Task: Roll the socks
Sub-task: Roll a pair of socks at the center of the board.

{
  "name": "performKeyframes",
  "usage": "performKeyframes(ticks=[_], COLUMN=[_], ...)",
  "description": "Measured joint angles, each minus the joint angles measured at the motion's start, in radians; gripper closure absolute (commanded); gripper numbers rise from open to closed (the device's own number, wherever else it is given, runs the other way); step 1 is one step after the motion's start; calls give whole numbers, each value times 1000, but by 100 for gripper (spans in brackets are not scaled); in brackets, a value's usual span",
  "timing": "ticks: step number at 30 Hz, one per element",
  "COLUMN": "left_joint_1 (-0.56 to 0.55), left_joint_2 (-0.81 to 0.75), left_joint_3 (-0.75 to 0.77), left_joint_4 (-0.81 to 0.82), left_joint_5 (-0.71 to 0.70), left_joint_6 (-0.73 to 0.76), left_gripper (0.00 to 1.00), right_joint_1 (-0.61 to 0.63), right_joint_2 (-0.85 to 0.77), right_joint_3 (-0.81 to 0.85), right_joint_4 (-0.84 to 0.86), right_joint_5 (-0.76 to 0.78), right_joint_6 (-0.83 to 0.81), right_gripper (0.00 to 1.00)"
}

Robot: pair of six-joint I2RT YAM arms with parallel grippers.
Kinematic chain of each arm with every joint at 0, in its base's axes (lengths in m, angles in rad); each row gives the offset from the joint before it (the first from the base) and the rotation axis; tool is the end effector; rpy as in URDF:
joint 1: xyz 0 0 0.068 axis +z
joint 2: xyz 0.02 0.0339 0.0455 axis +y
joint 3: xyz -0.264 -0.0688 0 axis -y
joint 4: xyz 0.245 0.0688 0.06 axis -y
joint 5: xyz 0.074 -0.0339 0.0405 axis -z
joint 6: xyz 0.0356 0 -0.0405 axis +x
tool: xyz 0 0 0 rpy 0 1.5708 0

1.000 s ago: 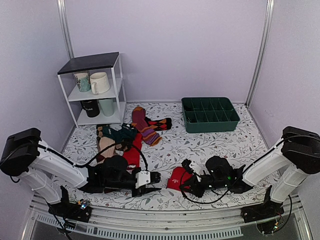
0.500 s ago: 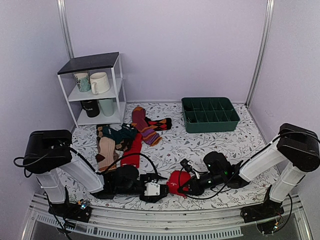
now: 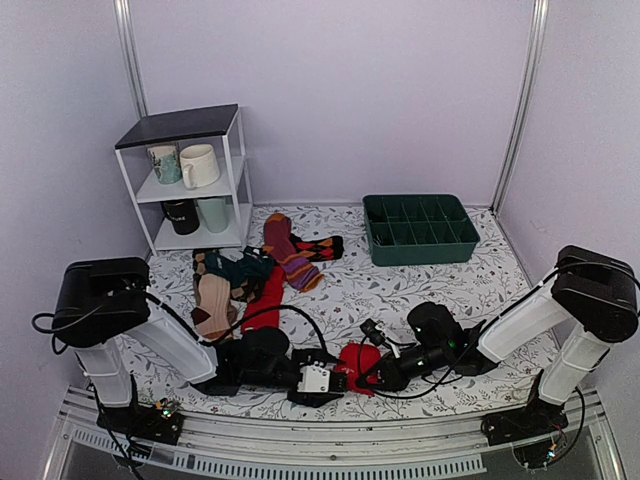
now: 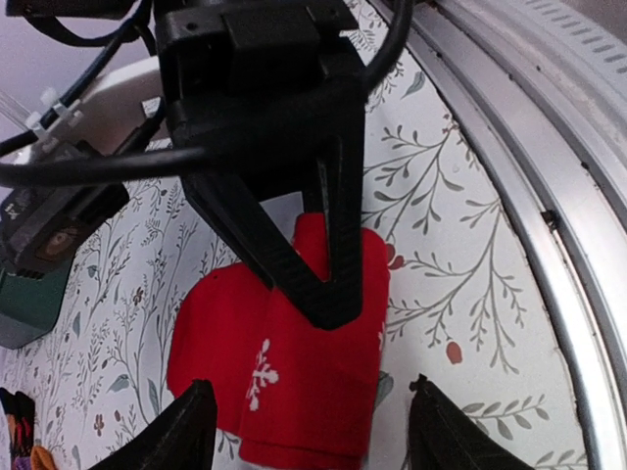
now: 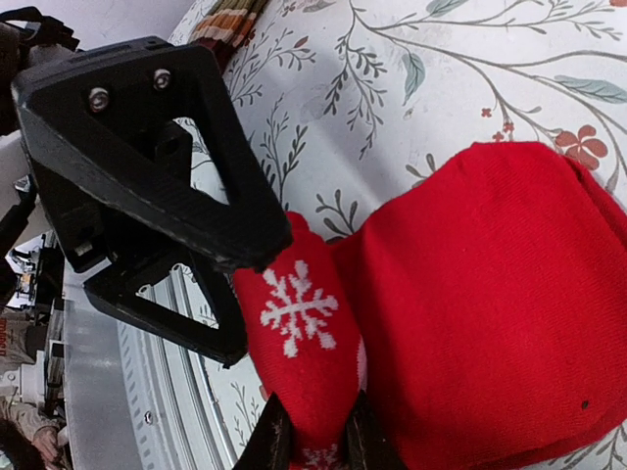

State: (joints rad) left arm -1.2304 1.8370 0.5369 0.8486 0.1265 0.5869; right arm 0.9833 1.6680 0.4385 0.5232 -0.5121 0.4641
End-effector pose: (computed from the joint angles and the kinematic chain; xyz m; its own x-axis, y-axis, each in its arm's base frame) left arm 0.0996 -0.2948 0.1005 0.4175 0.4666 -0.7797 0.8908 -0.0411 0.4525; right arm 0.1318 0.2295 0.0973 -0.7390 -0.4057 -0.5379 -0.6726 0.3964 0.6249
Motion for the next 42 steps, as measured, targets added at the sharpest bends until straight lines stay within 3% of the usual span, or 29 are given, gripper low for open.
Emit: performKeyframes(ticks=[7, 11, 15, 16, 17, 22, 24, 27, 31, 35, 38, 42], left_joint_1=[0, 0, 2, 2, 3, 9, 21, 42, 63, 94, 112, 123], left_joint_2=[31, 53, 61, 60, 58, 45, 39, 33, 26, 36, 53, 79], left_joint_3=[35, 76, 95, 95, 95, 103, 118, 143, 179, 225, 251, 277], left_joint_4=[-64, -99, -132, -134, -137, -176, -212, -270, -359, -447, -479, -497], left_joint_5=[0, -3, 5, 8, 11, 31, 58, 112, 175, 257, 304, 349], left_joint_6=[-7, -19, -23, -25, -27, -49, -74, -137, -219, -291, -327, -354], left_gripper=[40, 70, 87, 98, 100, 100, 100, 100, 100, 100, 100, 100], right_joint_1=[-3, -4, -5, -5, -6, -9, -8, -2, 3, 18, 99, 200], right_joint_2=[4, 4, 6, 7, 7, 8, 0, -44, -184, -333, -354, -305], right_joint_3=[0, 0, 0, 0, 0, -1, -4, -21, -117, -302, -406, -362], right_joint_4=[1, 1, 1, 1, 1, 2, -1, -15, -19, 148, 299, 342], right_joint_5=[-8, -11, -19, -21, -23, -25, -16, 42, 145, 262, 356, 456], right_joint_6=[0, 0, 0, 0, 0, 3, 2, -18, -76, -174, -312, -497], right_gripper=[93, 93, 93, 93, 93, 86, 73, 63, 59, 48, 48, 47])
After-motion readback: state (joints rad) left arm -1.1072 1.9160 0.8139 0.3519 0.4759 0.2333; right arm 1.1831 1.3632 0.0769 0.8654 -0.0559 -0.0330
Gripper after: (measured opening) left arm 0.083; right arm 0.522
